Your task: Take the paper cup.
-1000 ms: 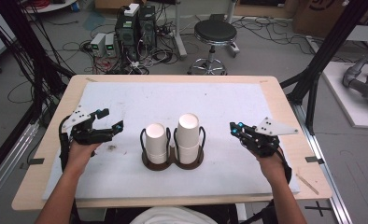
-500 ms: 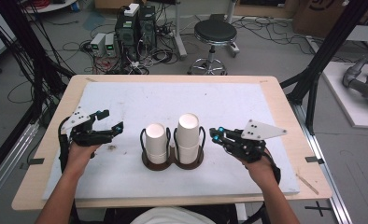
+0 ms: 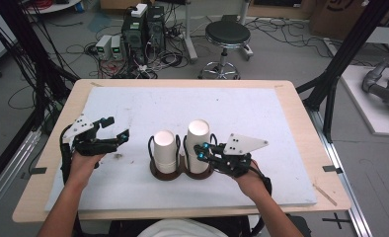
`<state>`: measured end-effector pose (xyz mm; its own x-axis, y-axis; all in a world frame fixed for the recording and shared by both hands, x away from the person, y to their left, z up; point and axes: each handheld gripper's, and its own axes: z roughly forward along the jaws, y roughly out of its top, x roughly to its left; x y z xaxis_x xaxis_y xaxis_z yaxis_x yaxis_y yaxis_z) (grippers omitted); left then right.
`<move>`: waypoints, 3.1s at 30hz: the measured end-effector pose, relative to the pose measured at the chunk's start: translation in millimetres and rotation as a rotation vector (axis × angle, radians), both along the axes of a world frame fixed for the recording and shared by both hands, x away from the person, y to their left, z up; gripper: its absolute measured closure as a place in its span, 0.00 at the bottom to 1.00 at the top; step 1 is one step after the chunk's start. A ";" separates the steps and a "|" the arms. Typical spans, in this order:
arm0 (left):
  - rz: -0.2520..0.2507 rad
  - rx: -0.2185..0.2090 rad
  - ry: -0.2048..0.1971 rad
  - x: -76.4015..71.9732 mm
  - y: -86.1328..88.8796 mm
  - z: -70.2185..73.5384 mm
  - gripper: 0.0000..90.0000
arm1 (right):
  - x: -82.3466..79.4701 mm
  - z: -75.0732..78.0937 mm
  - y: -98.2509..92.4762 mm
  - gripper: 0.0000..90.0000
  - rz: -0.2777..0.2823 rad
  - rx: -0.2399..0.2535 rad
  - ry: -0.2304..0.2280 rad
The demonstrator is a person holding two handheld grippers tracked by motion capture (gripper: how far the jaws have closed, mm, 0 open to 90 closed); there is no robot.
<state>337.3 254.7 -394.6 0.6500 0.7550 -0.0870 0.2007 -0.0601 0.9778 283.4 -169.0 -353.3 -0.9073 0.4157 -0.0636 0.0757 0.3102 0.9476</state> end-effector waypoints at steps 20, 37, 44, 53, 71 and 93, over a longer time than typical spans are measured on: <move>-0.021 0.006 0.003 2.0 -5.9 0.5 0.19 | -13.0 -0.1 18.9 0.99 0.083 0.015 -0.003; -0.057 -0.022 -0.031 -1.3 -12.7 9.9 0.19 | -9.8 -41.1 46.1 0.98 0.017 -0.008 0.063; -0.087 -0.039 -0.043 -3.1 -18.0 14.7 0.19 | -12.5 -53.3 58.4 0.96 -0.002 -0.037 0.092; -0.147 -0.037 -0.066 -7.0 -33.2 22.2 0.19 | -11.1 -66.2 65.9 0.96 -0.043 -0.060 0.150; -0.220 -0.021 -0.073 -9.7 -53.0 24.8 0.20 | -12.2 -78.2 77.7 1.00 -0.117 -0.092 0.197; -0.224 -0.021 -0.068 -9.4 -55.8 23.1 0.20 | -20.5 -81.4 93.4 1.00 -0.197 -0.112 0.321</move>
<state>327.9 198.8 -371.5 0.8060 0.5897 -0.0517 0.1183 -0.0749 0.9902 262.9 -75.6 -434.7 -0.7918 0.5906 0.1558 0.4313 0.3600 0.8273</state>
